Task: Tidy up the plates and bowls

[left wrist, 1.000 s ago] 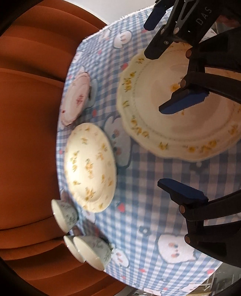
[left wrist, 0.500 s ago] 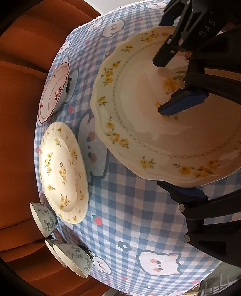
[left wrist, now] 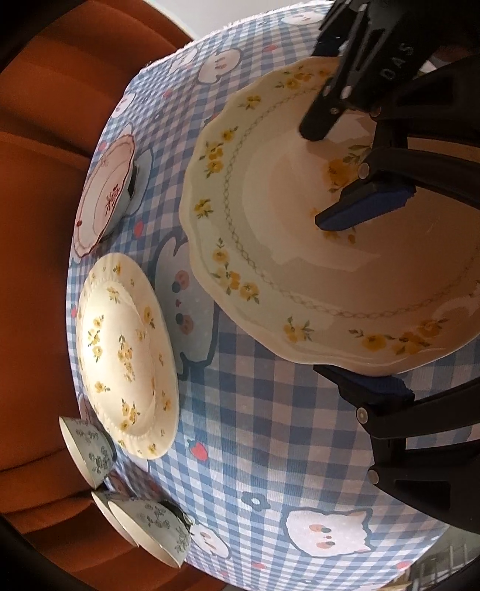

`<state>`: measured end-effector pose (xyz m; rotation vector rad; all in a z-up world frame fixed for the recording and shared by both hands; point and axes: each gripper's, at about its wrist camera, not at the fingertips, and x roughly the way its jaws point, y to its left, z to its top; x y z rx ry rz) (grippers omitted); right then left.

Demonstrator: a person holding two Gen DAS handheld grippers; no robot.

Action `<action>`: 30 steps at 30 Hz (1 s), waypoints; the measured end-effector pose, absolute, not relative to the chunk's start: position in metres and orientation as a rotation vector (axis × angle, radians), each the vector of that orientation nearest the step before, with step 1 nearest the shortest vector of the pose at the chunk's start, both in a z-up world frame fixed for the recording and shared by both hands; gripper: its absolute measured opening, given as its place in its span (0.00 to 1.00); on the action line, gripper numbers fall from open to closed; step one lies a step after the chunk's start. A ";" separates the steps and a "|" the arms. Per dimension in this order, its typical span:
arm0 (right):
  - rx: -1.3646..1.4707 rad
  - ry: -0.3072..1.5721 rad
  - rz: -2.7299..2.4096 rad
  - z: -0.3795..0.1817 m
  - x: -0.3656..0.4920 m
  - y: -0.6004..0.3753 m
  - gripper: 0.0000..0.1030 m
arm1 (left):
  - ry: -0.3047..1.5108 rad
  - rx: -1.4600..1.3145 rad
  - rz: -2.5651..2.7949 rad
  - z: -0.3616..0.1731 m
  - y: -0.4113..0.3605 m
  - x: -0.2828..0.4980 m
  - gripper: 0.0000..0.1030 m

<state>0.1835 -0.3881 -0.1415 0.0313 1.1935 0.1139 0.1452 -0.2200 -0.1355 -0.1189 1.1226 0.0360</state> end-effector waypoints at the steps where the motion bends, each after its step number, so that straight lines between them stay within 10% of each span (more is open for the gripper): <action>1: 0.029 1.191 0.104 -0.141 0.183 -0.387 0.68 | 1.129 -0.118 0.025 -0.136 -0.218 0.145 0.68; 30: 0.064 1.173 0.066 -0.112 0.160 -0.259 0.68 | 1.112 -0.106 -0.005 -0.110 -0.090 0.123 0.69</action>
